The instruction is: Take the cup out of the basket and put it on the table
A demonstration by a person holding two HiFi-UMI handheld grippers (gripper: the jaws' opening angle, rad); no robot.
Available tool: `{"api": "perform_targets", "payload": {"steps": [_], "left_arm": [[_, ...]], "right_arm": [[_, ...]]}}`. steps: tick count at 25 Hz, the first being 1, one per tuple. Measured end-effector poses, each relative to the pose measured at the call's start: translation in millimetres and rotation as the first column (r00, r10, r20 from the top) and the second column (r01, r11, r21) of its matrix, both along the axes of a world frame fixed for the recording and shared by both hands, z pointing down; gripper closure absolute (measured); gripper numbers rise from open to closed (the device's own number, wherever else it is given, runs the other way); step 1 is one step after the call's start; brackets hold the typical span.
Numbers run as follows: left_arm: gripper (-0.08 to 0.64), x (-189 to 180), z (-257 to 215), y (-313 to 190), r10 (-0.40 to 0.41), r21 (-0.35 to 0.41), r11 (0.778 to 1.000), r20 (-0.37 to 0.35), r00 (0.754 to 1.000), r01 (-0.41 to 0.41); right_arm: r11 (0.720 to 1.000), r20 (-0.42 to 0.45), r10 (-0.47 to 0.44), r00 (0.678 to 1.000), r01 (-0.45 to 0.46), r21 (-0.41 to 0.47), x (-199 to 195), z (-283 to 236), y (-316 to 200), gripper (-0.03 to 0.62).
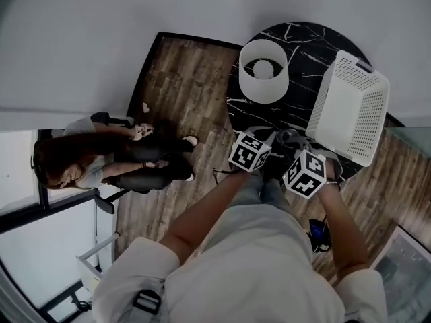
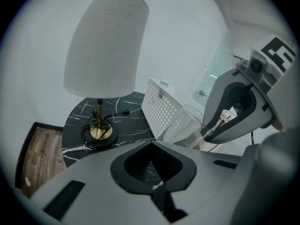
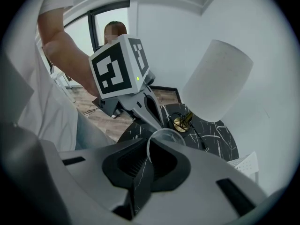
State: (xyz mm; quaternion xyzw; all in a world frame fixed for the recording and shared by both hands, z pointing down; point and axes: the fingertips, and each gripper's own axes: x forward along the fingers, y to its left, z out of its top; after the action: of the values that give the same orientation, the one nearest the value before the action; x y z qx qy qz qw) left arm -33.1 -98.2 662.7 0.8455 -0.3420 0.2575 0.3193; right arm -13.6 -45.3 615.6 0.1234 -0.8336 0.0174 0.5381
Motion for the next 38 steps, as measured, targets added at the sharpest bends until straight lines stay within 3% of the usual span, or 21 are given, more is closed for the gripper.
{"api": "perform_targets", "payload": {"steps": [22, 38], "left_arm": [[0.555, 20, 61, -1, 0.094, -0.105, 0.990, 0.005, 0.996, -0.093], [0.555, 28, 85, 5, 0.109, -0.136, 0.985, 0.009, 0.994, -0.107]], "right_arm": [[0.999, -0.086, 0.052, 0.995, -0.052, 0.006, 14, 68, -7, 0.569], [0.997, -0.105, 0.081, 0.991, -0.082, -0.003, 21, 96, -6, 0.570]]}}
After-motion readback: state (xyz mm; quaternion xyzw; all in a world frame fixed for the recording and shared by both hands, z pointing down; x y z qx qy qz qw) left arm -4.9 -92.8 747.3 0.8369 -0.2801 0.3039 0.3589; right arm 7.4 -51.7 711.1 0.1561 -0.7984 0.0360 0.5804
